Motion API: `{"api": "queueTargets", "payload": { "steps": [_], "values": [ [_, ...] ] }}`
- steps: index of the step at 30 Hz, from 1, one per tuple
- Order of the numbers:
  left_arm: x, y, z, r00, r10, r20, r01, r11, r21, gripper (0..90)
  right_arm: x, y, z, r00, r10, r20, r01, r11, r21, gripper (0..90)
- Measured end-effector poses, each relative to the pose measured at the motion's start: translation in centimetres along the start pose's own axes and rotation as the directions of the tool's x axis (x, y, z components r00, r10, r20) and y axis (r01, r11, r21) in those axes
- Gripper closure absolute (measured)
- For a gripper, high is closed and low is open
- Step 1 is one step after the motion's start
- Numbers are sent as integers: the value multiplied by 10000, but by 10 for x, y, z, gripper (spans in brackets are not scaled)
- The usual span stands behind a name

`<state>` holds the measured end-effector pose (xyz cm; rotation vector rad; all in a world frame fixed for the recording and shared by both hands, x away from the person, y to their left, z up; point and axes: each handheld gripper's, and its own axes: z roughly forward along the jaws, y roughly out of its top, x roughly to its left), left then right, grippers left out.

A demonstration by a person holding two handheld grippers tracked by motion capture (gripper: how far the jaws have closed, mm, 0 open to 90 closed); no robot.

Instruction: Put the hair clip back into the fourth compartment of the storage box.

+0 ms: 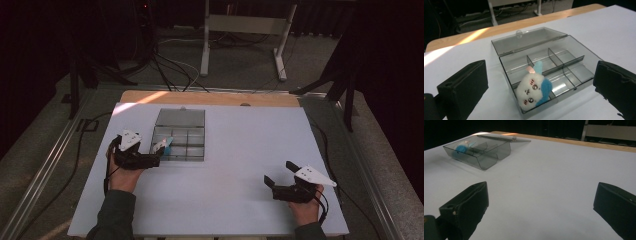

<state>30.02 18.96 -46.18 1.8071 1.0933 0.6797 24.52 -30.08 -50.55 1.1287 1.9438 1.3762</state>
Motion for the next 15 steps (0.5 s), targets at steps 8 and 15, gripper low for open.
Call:
{"api": "queueTargets", "payload": {
  "steps": [8,15],
  "values": [
    [-5,-9,-16,9997,72,216,-64,9993,-365,8,1,0,0,10000,26,-5,-26,10000,-3,0],
    [-8,-18,-26,9997,81,250,-67,9985,-536,8,1,0,0,10000,14,-22,-14,10000,-14,0]
  ]
}}
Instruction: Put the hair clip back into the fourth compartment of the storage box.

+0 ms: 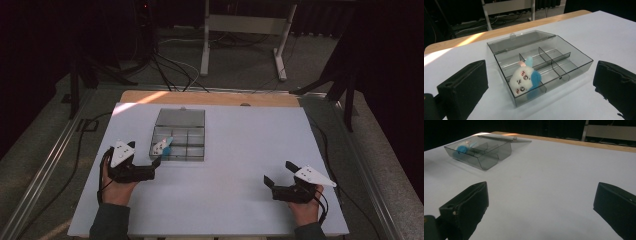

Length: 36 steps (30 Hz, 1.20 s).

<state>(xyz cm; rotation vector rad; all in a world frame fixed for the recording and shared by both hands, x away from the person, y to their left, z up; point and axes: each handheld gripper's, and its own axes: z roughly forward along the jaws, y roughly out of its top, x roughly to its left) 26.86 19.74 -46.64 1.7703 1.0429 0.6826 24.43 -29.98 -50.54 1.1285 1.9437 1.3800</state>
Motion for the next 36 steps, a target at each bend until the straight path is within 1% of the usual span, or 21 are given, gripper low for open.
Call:
{"api": "queueTargets", "payload": {
  "steps": [7,8,10,11,16,19,26,32,36],
  "values": [
    [0,-12,-8,9998,-136,-120,136,9999,-57,8,0,0,0,10000,2,-15,-2,10000,-46,0],
    [0,-14,-9,9997,-166,-162,164,9998,-108,7,0,0,0,10000,13,-23,-14,10000,-50,0],
    [0,-17,-11,9990,-162,-408,151,9995,-271,8,0,0,0,10000,11,-32,-11,10000,-59,0],
    [0,-19,-12,9989,-209,-430,195,9992,-341,8,0,0,0,10000,7,-36,-7,10000,-62,0],
    [0,-26,-16,9989,-222,-408,207,9991,-379,8,0,0,0,10000,5,-55,-5,10000,-50,0],
    [-1,-29,-18,9991,-219,-359,201,9986,-496,8,1,0,0,10000,0,-80,0,10000,-58,0],
    [0,-38,-20,9988,-168,-452,144,9984,-546,8,1,0,-2,9999,14,-128,-16,9999,-145,0],
    [3,-42,-25,9982,-322,-498,289,9975,-643,8,1,1,-4,9998,11,-189,-16,9997,-250,0],
    [4,-44,-27,9979,-339,-554,301,9972,-690,8,2,1,-4,9997,-9,-239,2,9996,-292,0]
  ]
}}
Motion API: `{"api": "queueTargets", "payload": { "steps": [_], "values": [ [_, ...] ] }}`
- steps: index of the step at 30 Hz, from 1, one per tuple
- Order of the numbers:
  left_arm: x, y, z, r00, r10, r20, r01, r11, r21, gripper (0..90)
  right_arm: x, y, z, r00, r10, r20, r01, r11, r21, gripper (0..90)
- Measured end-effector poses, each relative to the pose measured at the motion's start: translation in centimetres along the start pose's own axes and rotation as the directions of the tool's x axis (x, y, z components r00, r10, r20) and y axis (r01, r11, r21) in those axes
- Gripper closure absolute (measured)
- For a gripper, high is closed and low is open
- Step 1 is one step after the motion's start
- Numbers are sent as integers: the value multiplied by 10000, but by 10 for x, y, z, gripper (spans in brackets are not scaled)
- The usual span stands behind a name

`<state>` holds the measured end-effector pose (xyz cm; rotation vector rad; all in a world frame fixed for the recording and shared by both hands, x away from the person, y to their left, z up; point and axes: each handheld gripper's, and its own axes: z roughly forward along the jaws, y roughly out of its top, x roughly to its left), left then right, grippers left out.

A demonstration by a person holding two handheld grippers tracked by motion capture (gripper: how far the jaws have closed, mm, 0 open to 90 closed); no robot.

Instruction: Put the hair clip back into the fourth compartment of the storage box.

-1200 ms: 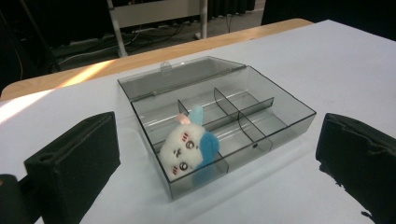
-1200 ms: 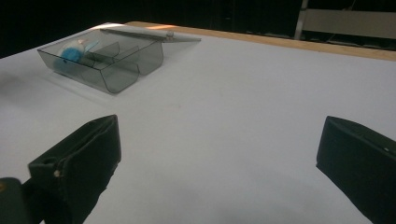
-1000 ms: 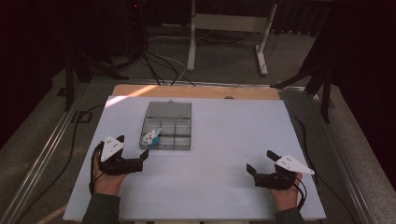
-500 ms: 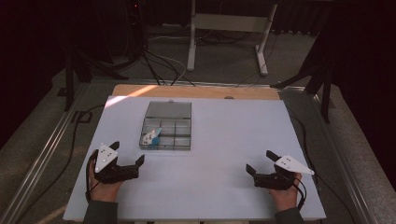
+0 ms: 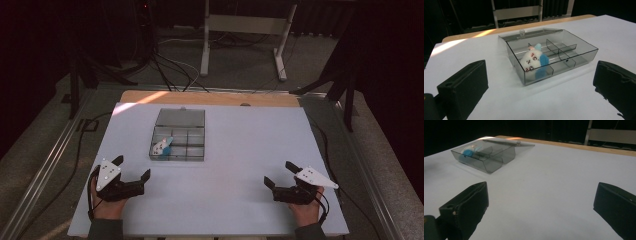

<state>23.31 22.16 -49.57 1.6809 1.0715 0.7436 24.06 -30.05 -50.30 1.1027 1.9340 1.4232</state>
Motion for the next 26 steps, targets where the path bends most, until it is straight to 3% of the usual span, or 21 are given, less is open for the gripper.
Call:
{"api": "queueTargets", "payload": {
  "steps": [7,14,26],
  "values": [
    [2,-2,-6,9998,38,-215,-39,10000,-48,8,0,1,-2,9998,87,-189,-89,9999,-115,0],
    [2,-3,-8,9985,-46,-545,38,9999,-157,7,2,2,-3,9998,174,-79,-174,9998,-7,0],
    [2,-5,-6,9986,-92,-526,87,9999,-104,7,2,1,-4,9997,129,222,-132,9998,114,0]
  ]
}}
